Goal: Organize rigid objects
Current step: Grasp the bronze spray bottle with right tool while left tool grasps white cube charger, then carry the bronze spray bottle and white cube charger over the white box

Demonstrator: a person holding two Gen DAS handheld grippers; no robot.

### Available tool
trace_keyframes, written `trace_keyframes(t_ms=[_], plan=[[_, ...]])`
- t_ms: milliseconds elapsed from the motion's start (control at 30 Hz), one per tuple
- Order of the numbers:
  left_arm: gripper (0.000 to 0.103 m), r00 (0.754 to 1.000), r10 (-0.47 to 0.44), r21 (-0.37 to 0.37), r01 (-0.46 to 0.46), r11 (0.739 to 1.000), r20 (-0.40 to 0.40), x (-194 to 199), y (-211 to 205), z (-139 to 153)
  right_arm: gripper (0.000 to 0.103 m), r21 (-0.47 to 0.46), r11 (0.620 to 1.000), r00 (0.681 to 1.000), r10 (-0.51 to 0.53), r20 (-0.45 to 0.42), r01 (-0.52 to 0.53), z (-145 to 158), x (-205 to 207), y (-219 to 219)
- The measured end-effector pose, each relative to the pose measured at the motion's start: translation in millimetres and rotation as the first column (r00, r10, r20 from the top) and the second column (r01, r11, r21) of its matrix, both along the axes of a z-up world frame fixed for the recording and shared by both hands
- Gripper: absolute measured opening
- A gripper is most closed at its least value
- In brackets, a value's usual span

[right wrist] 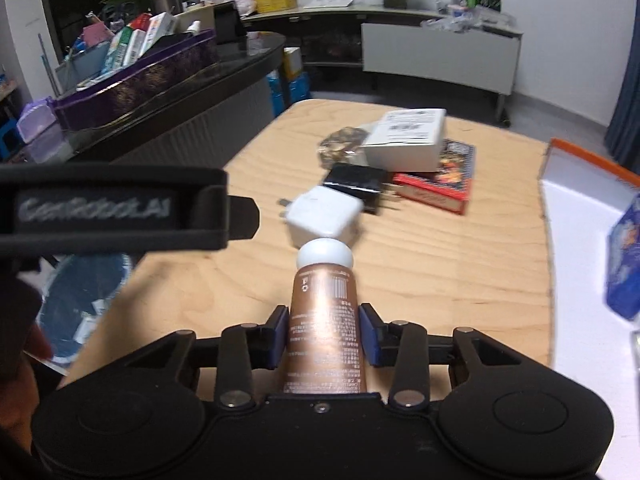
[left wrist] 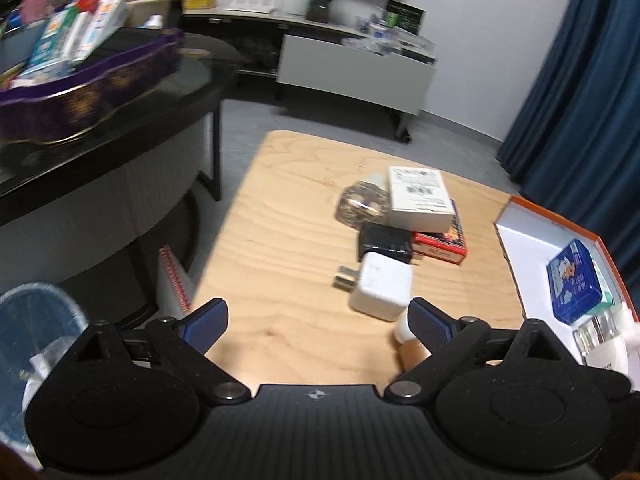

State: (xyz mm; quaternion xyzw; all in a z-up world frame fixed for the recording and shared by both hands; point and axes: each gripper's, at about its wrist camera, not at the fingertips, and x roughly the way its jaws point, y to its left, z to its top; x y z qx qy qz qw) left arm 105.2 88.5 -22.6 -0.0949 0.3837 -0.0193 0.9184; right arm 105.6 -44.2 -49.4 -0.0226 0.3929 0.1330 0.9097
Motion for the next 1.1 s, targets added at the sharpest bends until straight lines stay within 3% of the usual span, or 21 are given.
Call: trace_keyframes(t_ms=[400,500,567,767,1100], plan=[[0.101,0.993,-0.12,0.102,0.118,0.988,0.005,44.9,-34.5,-40.2,0.046,0.044,0.995,0.996,-0.09,-0.023,0.091,2.1,-13.4,-60.4],[0.082,0.989,-0.144,0.155,0.136,0.979,0.041,44.2,-40.5,-41.1,0.046,0.052,0.994,0.995,-0.096,-0.007,0.097,6.3,-16.6,-63.6],[0.058,0.986,-0.16,0.173,0.149,0.974,0.051,42.0,-42.6,-38.5,0.046,0.052,0.994,0.995,-0.099,0.01,0.098,10.3,-19.7,-65.3],[0.058,0.989,-0.146,0.123,0.141,0.982,0.031,28.0,-41.2,-31.7,0.046,0.061,0.994,0.995,-0.093,0.048,0.09,22.9,-28.1,-68.3],[0.058,0.992,-0.105,0.077,0.099,0.992,0.069,-18.1,-51.9,2.6,0.046,0.08,0.993,0.989,-0.099,0.108,0.09,49.1,-56.8,-83.6]])
